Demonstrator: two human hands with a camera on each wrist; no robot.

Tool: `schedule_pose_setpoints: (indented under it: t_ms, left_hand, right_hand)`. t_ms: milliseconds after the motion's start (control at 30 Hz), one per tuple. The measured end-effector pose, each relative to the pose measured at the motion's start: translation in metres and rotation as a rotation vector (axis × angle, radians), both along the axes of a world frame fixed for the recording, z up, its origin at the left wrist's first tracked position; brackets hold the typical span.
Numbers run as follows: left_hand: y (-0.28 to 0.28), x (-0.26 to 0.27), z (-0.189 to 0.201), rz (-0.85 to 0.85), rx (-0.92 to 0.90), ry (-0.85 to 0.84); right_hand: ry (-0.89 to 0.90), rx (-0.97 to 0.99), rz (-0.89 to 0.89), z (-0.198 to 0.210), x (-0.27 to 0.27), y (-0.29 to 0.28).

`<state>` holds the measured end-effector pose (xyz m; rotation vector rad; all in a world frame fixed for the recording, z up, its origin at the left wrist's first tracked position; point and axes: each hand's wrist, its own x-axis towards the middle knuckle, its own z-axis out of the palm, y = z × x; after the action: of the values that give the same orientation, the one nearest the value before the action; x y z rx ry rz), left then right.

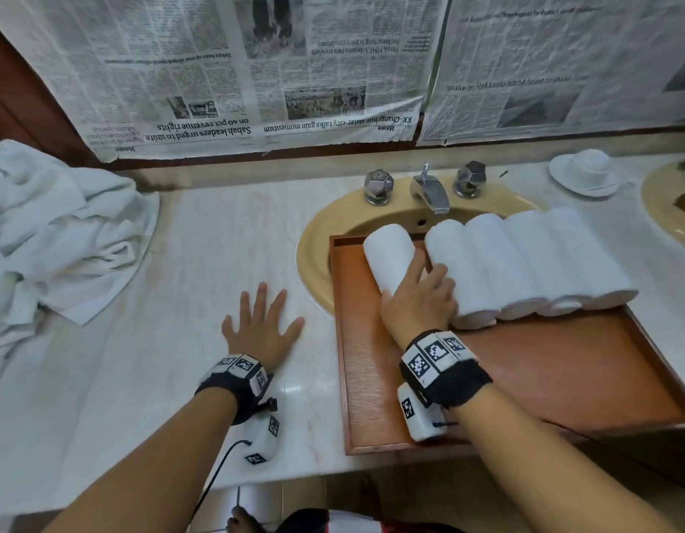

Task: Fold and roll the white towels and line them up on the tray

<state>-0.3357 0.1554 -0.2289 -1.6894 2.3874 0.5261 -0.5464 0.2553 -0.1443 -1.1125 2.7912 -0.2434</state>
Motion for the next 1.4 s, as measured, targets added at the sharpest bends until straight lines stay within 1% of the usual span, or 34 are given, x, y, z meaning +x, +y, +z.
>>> schedule_pose_setpoints:
  t_ms: [100,167,200,267,367,433,533,633,767,833,1033,1133,1200,1267,1333,1400]
  left_hand:
    - [-0.001,0.0,0.0,-0.001,0.015,-0.005]
    - [-0.001,0.0,0.0,-0.002,0.025,-0.008]
    - [-0.002,0.0,0.001,-0.004,0.03,-0.009]
    - [-0.002,0.0,0.002,-0.007,0.037,-0.008]
    - [-0.002,0.0,0.003,-0.011,0.049,-0.017]
    - [-0.003,0.0,0.004,-0.015,0.062,-0.018]
    - [-0.003,0.001,0.005,-0.018,0.068,-0.019]
    - [-0.003,0.001,0.004,-0.021,0.065,-0.029]
    - [-0.003,0.0,0.003,-0.024,0.065,-0.029]
    - [-0.003,0.0,0.003,-0.021,0.069,-0.03]
    - [-0.005,0.001,0.006,-0.021,0.101,-0.029]
    - [-0.007,0.003,0.01,-0.033,0.121,-0.027]
    - [-0.008,0.008,0.013,-0.054,0.126,-0.017]
    - [-0.007,0.014,0.017,-0.089,0.12,0.007]
    - [-0.004,0.025,0.021,-0.134,0.115,0.033]
    - [-0.001,0.042,0.024,-0.18,0.102,0.058]
  right_hand:
    - [0.133,0.088,0.236,-0.007,0.0,0.006]
    - [0.193,0.154,0.315,-0.009,-0.004,0.006]
    - [0.205,0.177,0.317,-0.009,-0.007,0.005]
    - [0.189,0.197,0.262,-0.007,-0.012,0.003]
    - [0.168,0.177,0.166,-0.003,-0.016,0.002]
    - [0.166,0.17,0.156,-0.003,-0.014,0.002]
    - [0.132,0.17,0.167,0.0,-0.015,0.002]
    - [0.059,0.182,0.194,0.004,-0.022,0.006]
    - [0.024,0.248,0.352,0.003,-0.025,0.016]
    - [0.035,0.239,0.383,0.001,-0.026,0.018]
    - [0.04,0.227,0.337,0.002,-0.021,0.015]
    - [0.007,0.242,0.305,0.014,-0.017,0.009]
    - [-0.027,0.22,0.276,0.027,-0.007,0.001]
    - [-0.068,0.168,0.287,0.039,0.013,-0.009]
    - [-0.089,0.087,0.351,0.047,0.04,-0.021]
    - [-0.053,0.063,0.446,0.049,0.071,-0.035]
